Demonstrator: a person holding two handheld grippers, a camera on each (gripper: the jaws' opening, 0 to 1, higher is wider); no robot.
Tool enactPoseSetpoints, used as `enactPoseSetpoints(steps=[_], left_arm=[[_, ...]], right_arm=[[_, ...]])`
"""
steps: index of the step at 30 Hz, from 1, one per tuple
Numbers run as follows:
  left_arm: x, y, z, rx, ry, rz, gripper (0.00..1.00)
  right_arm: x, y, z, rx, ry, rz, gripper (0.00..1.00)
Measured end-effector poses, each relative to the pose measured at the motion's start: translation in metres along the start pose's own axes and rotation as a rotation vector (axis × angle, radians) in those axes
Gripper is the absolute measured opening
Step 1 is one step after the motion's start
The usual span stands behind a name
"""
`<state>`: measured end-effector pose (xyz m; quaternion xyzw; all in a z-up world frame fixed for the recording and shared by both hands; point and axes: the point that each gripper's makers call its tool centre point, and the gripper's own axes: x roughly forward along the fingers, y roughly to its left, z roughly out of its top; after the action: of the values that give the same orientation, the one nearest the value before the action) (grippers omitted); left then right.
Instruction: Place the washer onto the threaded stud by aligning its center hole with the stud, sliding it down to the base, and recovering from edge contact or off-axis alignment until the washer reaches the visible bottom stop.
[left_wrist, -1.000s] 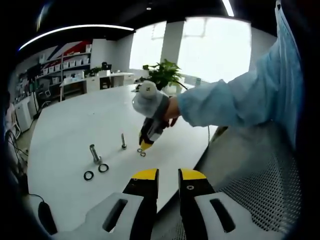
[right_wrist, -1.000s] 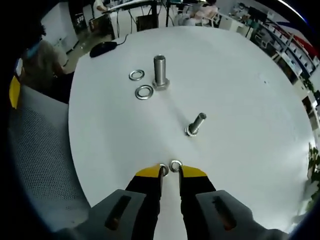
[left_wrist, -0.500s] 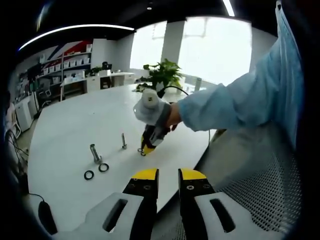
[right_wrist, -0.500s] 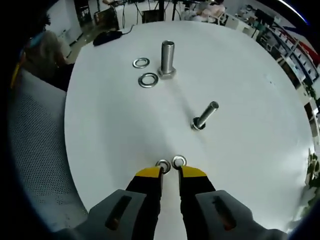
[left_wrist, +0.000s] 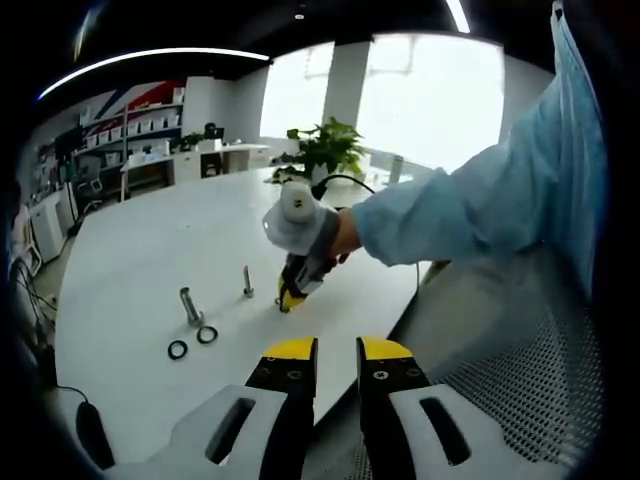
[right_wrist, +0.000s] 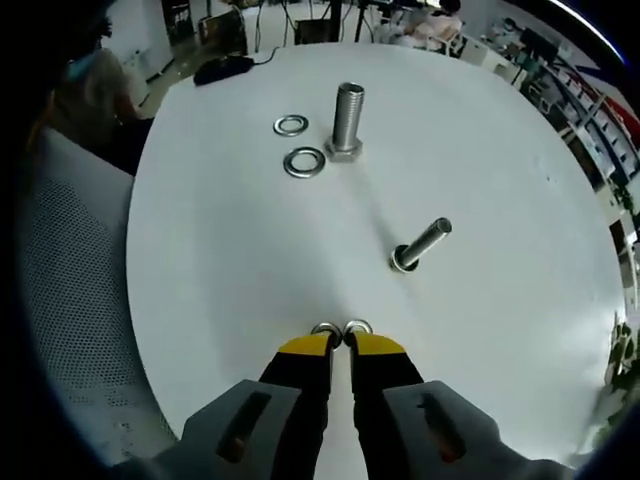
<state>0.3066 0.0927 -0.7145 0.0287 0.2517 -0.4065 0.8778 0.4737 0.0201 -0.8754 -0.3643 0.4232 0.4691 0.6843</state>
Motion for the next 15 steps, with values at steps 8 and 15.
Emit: enactPoseSetpoints(steps=[8, 15], left_arm=[[0.000, 0.000, 0.000, -0.001, 0.002, -0.001, 0.13], [0.000, 0.000, 0.000, -0.001, 0.003, 0.003, 0.13]], right_arm=[[-0.006, -0.004, -0.001, 0.019, -0.007, -0.012, 0.08], [-0.011, -0.008, 0.001, 0.031, -0.023, -0.023, 0.08]])
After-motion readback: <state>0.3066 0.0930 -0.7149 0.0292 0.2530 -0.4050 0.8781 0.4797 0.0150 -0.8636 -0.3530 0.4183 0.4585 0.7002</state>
